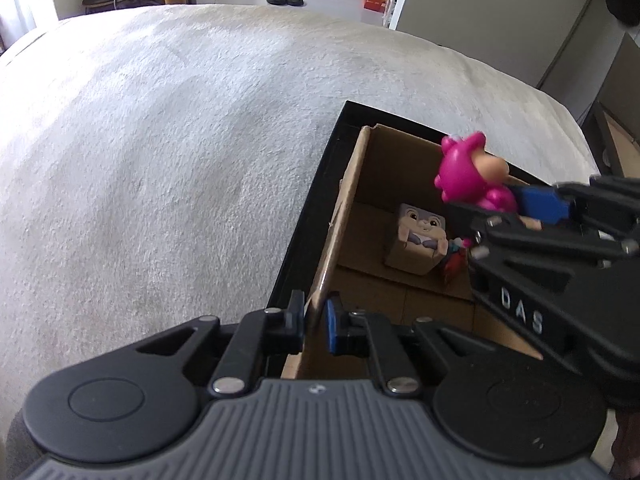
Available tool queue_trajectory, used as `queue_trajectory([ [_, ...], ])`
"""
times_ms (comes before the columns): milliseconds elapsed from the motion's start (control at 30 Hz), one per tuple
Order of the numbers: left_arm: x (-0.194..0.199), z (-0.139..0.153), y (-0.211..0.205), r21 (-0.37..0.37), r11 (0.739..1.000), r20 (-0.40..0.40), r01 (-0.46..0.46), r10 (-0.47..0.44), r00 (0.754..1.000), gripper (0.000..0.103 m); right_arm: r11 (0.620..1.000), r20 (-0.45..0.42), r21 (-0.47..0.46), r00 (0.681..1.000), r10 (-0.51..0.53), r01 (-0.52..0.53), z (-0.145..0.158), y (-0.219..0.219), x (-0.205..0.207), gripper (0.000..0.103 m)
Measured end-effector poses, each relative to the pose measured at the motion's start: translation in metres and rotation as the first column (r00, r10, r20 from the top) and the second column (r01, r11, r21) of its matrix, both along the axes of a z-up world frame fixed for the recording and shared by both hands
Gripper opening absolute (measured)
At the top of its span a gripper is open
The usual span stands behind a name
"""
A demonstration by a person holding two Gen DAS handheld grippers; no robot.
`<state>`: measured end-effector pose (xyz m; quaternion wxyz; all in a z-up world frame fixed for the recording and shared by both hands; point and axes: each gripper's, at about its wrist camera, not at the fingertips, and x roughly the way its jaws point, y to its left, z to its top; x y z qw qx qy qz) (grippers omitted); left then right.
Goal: Organize rigid objects
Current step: 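Open the right tool to drop the pink figure into the box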
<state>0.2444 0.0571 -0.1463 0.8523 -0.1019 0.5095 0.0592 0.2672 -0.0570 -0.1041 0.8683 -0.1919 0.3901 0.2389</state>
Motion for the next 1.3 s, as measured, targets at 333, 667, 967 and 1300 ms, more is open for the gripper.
queue_trajectory([
  [333,0.002,-0.001,0.002,-0.016,1.000,-0.008,-0.014,0.014,1.000,0.011,0.999,0.025,0.004,0.998,0.049,-0.049,0.004,0.013,0.008,0.034],
  [667,0.005,-0.004,0.000,0.001,1.000,-0.036,-0.014,0.014,0.999,0.012,1.000,-0.002,0.007,1.000,-0.004,0.004,0.005,-0.010,-0.002,0.034],
  [967,-0.001,0.008,-0.013,0.069,0.998,-0.035,-0.010,0.013,0.999,0.025,0.998,0.006,0.020,0.998,-0.058,0.058,0.011,-0.036,-0.013,0.044],
  [1300,-0.016,0.028,-0.026,0.116,0.993,0.001,-0.019,0.019,1.000,0.047,0.993,0.017,0.058,0.995,-0.103,0.102,0.020,-0.064,-0.028,0.052],
])
